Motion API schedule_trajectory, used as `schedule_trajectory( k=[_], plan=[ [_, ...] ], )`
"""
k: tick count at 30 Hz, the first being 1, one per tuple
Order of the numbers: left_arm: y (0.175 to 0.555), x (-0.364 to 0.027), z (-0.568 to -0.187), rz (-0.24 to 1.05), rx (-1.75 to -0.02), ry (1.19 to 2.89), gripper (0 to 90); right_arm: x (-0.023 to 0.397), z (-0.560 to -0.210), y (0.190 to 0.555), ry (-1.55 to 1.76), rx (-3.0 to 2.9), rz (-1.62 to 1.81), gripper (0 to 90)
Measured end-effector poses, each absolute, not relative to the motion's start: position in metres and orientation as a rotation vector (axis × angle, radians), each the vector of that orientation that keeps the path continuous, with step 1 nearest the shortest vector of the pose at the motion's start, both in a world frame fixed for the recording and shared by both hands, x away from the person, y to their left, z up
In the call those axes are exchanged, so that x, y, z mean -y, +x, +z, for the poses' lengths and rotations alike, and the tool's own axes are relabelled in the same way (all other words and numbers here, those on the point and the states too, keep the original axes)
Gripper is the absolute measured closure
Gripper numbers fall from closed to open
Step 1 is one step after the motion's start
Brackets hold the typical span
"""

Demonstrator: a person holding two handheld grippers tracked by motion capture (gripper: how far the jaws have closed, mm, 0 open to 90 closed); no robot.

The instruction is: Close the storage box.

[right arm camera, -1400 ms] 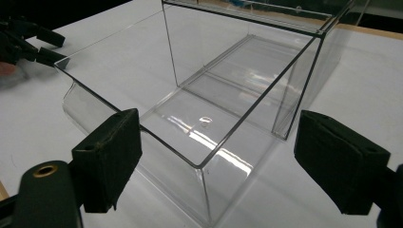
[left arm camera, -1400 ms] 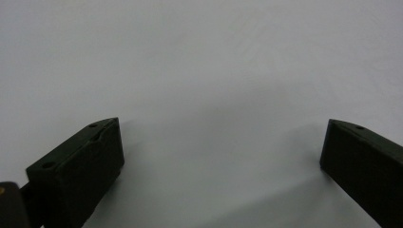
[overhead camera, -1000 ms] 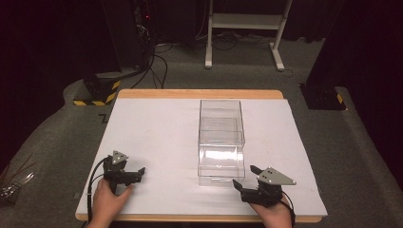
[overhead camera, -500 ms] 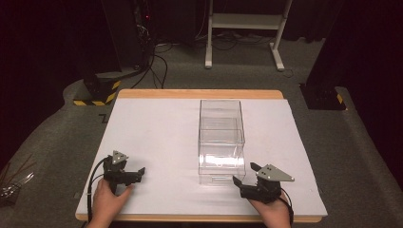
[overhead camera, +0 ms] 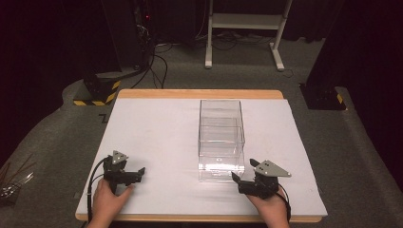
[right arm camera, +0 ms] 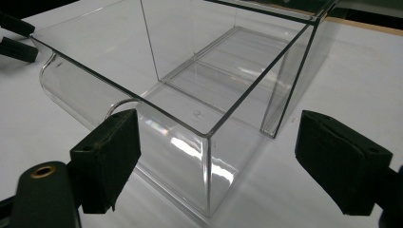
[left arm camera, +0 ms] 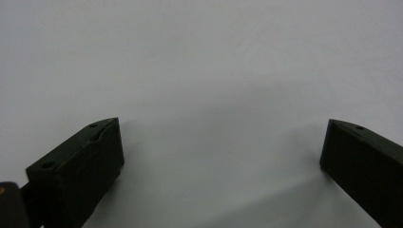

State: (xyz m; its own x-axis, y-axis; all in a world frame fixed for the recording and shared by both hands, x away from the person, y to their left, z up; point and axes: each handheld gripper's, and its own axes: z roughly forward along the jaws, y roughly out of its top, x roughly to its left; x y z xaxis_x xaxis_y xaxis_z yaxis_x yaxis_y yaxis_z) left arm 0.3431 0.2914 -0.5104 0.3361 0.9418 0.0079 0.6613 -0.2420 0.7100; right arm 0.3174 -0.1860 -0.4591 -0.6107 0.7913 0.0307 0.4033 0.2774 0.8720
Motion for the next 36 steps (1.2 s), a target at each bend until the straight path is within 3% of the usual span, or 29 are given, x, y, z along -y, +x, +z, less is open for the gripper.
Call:
schedule_trajectory(
  k=[36],
  plan=[
    [0.343,-0.292,-0.510,0.593,-1.398,1.998,0.8,0.177,-0.462,0.365,1.160,-2.086,1.246,15.0]
  ],
)
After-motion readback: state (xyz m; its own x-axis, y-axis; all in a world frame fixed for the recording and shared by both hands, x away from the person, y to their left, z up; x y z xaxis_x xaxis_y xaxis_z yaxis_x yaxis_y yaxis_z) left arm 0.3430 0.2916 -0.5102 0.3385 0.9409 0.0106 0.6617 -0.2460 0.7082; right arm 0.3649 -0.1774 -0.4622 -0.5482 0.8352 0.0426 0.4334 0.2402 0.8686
